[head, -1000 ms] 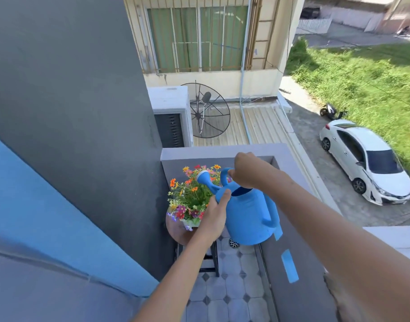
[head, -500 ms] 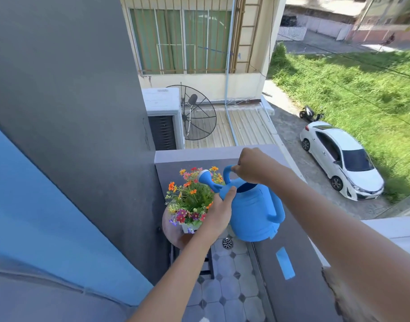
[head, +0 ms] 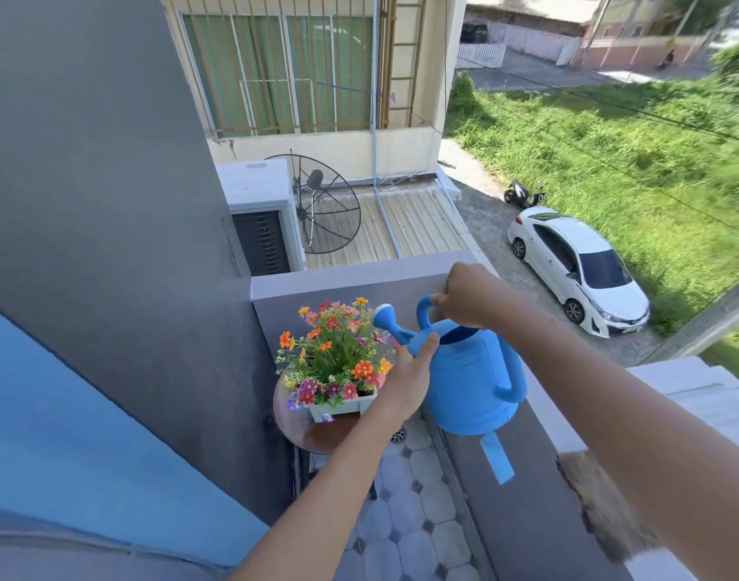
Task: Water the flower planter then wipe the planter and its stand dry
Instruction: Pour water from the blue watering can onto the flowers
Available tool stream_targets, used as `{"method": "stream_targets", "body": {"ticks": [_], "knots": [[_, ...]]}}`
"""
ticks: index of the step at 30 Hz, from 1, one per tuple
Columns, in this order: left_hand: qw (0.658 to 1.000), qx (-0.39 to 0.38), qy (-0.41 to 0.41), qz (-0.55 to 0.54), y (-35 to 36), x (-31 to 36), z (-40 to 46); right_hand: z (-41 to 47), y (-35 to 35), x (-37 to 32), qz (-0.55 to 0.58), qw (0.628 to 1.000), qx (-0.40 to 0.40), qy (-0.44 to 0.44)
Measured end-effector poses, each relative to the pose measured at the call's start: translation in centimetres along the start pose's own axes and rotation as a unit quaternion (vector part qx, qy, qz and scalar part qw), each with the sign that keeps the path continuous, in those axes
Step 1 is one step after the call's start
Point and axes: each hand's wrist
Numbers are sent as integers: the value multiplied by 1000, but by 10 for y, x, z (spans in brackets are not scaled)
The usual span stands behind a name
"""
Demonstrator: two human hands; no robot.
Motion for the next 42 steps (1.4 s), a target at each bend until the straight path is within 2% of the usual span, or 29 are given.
{"method": "stream_targets", "body": {"ticks": [10,18,22,36,42], "knots": [[1000,-12,2,24,-17,-9,-18,-12,4,-17,-1,999,-9,-39],[998,57,-18,35,-46,-11,-46,-27,13,-53,-10,995,-12,-94],[997,57,-33,27,-55,-7,-60,-34,14,-65,-10,993,-26,-111],[998,5,-54,25,-34,-10,-66,-45,3,-45,-15,996,-43,-78],[991,18,-98,90,-15,-32,-44,-50,-3,-22,-24,998,-34,-46]]}}
Point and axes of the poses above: each hand's wrist, its own z-axis towards the middle knuckle, its own y-axis out of the palm, x = y × z, and after that the axes turned 10 degrees about -z, right-handed
